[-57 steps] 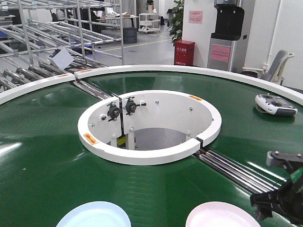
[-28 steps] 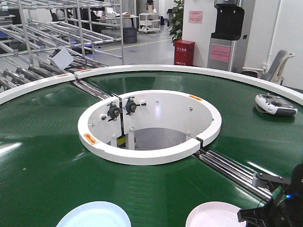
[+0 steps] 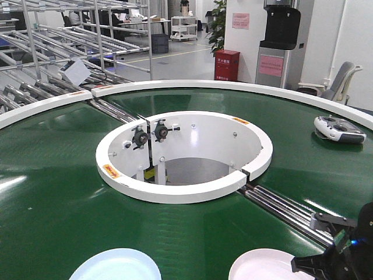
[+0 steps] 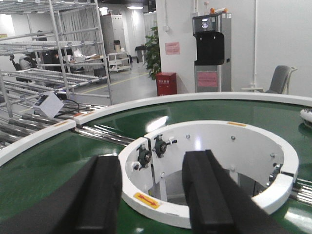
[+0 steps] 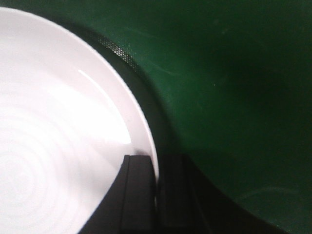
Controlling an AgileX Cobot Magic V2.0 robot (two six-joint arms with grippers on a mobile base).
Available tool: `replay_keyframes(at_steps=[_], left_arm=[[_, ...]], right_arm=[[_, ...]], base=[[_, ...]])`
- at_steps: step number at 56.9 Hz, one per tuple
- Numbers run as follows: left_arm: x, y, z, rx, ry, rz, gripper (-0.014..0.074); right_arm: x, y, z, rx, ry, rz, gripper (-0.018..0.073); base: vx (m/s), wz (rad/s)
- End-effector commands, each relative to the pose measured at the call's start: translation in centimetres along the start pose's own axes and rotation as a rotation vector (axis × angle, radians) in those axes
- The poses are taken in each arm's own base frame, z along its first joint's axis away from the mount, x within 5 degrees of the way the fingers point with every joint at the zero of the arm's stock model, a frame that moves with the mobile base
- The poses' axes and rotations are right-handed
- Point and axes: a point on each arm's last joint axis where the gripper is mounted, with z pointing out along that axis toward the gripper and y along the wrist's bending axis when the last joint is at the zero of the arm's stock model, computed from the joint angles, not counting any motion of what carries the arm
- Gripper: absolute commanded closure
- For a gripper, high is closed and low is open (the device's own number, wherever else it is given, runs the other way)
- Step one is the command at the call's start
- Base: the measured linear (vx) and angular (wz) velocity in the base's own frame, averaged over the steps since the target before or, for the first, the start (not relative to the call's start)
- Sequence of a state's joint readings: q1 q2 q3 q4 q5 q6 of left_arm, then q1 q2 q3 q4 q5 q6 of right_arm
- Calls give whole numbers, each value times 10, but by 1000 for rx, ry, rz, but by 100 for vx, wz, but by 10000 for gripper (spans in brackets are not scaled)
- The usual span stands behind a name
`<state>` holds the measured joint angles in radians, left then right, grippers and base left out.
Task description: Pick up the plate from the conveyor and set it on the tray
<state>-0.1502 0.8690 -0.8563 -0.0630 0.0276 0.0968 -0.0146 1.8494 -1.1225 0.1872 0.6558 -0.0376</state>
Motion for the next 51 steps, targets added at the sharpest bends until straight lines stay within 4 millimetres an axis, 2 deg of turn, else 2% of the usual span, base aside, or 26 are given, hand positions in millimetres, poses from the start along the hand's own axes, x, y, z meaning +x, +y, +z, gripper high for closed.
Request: replay_keyframes(at_steps=[1, 12, 17, 23, 32, 33, 41, 51], left_arm=[[-16, 1, -4, -5, -65, -23, 167], [-5, -1, 2, 1, 187, -218, 167], [-1, -2, 17, -7, 314, -263, 167], [10, -3, 43, -15, 468, -260, 167], [48, -4, 91, -31, 705, -257, 167], [64, -5, 103, -36, 777, -257, 167], [108, -7, 130, -47, 929, -250, 167], [153, -9, 148, -52, 1077, -264, 167]], right_arm=[[-12, 1, -19, -5, -95, -5, 571], [-12, 1, -19, -5, -95, -5, 571], [-12, 1, -19, -5, -95, -5, 571], [-12, 1, -19, -5, -93, -5, 571], [-11, 2, -19, -7, -85, -4, 571], [-11, 2, -19, -7, -82, -7, 571], [-10, 1, -19, -6, -74, -14, 571], [-9, 1, -19, -6, -70, -14, 571]], base=[[0, 0], [0, 0], [0, 0], [0, 0], [0, 0], [0, 0], [0, 0], [0, 0]])
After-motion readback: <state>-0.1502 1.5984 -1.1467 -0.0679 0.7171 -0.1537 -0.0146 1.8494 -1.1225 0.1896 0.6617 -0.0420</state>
